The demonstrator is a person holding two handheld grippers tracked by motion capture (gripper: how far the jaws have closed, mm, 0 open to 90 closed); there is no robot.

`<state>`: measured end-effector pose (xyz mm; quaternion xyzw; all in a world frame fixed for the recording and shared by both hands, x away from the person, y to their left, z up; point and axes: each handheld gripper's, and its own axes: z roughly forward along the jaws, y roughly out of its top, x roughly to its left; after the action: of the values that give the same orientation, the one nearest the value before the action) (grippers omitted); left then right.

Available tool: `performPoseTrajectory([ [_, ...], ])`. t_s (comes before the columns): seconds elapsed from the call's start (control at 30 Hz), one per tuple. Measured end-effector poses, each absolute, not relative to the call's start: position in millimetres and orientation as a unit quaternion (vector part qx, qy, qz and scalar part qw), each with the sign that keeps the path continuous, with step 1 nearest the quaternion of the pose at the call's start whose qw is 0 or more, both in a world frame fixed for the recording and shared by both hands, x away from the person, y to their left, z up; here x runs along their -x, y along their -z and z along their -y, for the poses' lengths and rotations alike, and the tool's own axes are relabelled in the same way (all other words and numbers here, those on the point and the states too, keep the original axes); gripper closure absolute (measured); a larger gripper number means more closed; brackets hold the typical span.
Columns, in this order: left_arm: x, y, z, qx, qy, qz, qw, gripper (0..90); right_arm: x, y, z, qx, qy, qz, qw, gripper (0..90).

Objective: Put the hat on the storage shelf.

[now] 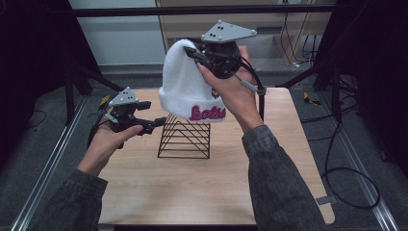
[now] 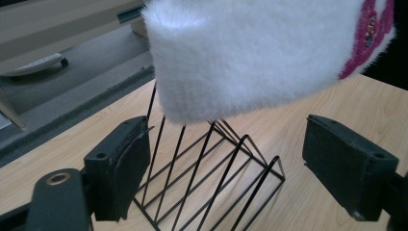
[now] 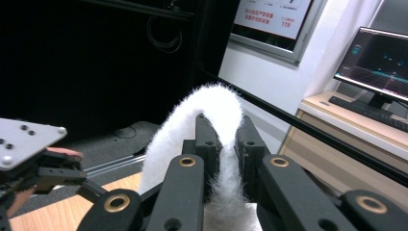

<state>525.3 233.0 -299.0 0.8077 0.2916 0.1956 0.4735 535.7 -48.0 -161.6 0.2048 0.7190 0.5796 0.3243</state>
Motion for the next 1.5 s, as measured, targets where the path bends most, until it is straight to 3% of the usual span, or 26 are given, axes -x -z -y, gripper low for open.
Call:
performPoseTrajectory([
  [0.43,-543,296,-248,-0.785,-0.216,-0.314,0.489,23.5,-535,161,25,-0.186,-0.584,-0.729,0.304,83.6],
  [0.53,-550,297,-251,-0.783,-0.195,-0.317,0.498,25.3,-535,162,19,-0.177,-0.584,-0.734,0.298,83.6],
  [0.6,-551,297,-251,-0.784,-0.190,-0.317,0.498,34.7,-535,162,17,-0.175,-0.584,-0.735,0.296,83.6],
  [0.63,-552,298,-251,-0.785,-0.179,-0.318,0.500,34.7,-534,162,16,-0.172,-0.583,-0.738,0.294,83.6],
  [0.67,-553,297,-251,-0.783,-0.170,-0.319,0.506,54.2,-536,164,15,-0.169,-0.580,-0.741,0.294,83.6],
  [0.7,-553,297,-251,-0.783,-0.170,-0.319,0.506,62.4,-536,164,15,-0.169,-0.580,-0.741,0.294,83.6],
  [0.8,-548,295,-247,-0.794,-0.186,-0.306,0.491,71.7,-541,167,19,-0.173,-0.571,-0.745,0.298,83.6],
  [1.17,-541,296,-236,-0.799,-0.229,-0.304,0.466,73.8,-560,185,34,-0.203,-0.554,-0.749,0.300,83.4],
  [1.5,-542,307,-229,-0.807,-0.226,-0.304,0.454,74.5,-571,206,40,-0.217,-0.538,-0.762,0.289,83.4],
])
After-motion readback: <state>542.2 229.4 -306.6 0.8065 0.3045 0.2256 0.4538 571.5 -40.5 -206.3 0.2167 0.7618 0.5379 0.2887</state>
